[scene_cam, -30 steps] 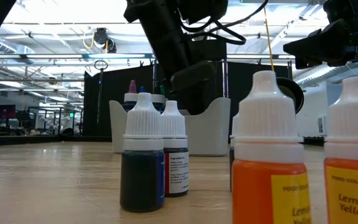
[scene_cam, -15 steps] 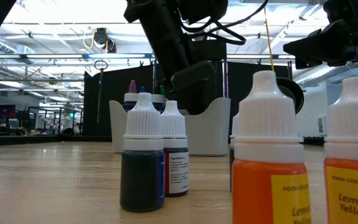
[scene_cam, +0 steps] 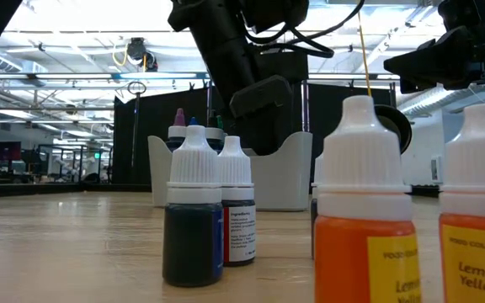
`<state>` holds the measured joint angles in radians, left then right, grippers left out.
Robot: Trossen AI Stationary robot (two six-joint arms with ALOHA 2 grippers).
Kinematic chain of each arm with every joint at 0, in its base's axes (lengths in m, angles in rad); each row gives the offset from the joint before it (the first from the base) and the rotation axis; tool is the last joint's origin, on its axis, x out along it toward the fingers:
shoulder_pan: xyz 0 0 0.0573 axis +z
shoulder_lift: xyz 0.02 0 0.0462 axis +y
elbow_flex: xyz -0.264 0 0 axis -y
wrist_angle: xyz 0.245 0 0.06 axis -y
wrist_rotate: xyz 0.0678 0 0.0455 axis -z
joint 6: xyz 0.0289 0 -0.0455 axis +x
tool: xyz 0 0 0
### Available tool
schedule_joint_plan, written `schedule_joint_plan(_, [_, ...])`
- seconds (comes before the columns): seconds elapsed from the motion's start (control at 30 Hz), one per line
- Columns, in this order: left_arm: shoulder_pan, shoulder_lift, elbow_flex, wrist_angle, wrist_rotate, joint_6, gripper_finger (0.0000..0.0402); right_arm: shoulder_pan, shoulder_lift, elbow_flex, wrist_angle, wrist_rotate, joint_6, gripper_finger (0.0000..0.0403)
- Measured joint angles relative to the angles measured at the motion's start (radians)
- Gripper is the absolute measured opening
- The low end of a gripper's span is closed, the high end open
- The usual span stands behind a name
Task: Pick & Place food coloring
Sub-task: Put the green food coloring bottle into the gray bin, then put the blue food coloring bottle into the gray bin
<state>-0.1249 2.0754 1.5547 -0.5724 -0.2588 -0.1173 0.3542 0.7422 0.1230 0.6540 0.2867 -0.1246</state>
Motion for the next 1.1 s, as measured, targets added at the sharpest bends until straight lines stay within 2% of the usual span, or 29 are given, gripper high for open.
schedule_joint_plan(0.3, [0.001, 0.000, 0.003, 0.009, -0.028, 0.024, 0.0128, 0.000, 0.000, 0.000, 0.000, 0.000, 0.000, 0.0000])
schedule_joint_plan(0.47, [-0.013, -0.060, 0.079, -0.049, -0.031, 0.067, 0.0129, 0.000, 0.000, 0.000, 0.000, 0.000, 0.000, 0.0000])
schedule_joint_plan(0.63, [-0.093, -0.163, 0.193, -0.219, -0.031, 0.007, 0.0129, 0.000, 0.000, 0.001, -0.004, 0.000, 0.000, 0.0000])
schedule_joint_plan(0.73, [-0.192, -0.237, 0.197, -0.312, -0.029, -0.029, 0.0128, 0.000, 0.000, 0.001, -0.009, 0.000, 0.000, 0.0000])
schedule_joint_plan(0.83, [-0.332, -0.297, 0.121, -0.343, -0.020, -0.039, 0.0114, 0.000, 0.000, 0.001, -0.004, -0.001, 0.001, 0.0000])
schedule_joint_plan(0.9, [-0.428, -0.321, 0.035, -0.302, -0.030, -0.044, 0.0096, 0.000, 0.000, 0.001, -0.001, -0.001, 0.007, 0.0000])
schedule_joint_plan(1.0, [-0.556, -0.361, -0.124, -0.118, -0.114, 0.006, 0.0063, 0.000, 0.000, 0.001, -0.001, -0.001, 0.007, 0.0000])
schedule_joint_plan(1.1, [-0.646, -0.398, -0.305, 0.175, -0.250, 0.083, 0.0025, 0.000, 0.001, 0.001, 0.009, -0.001, 0.008, 0.0000])
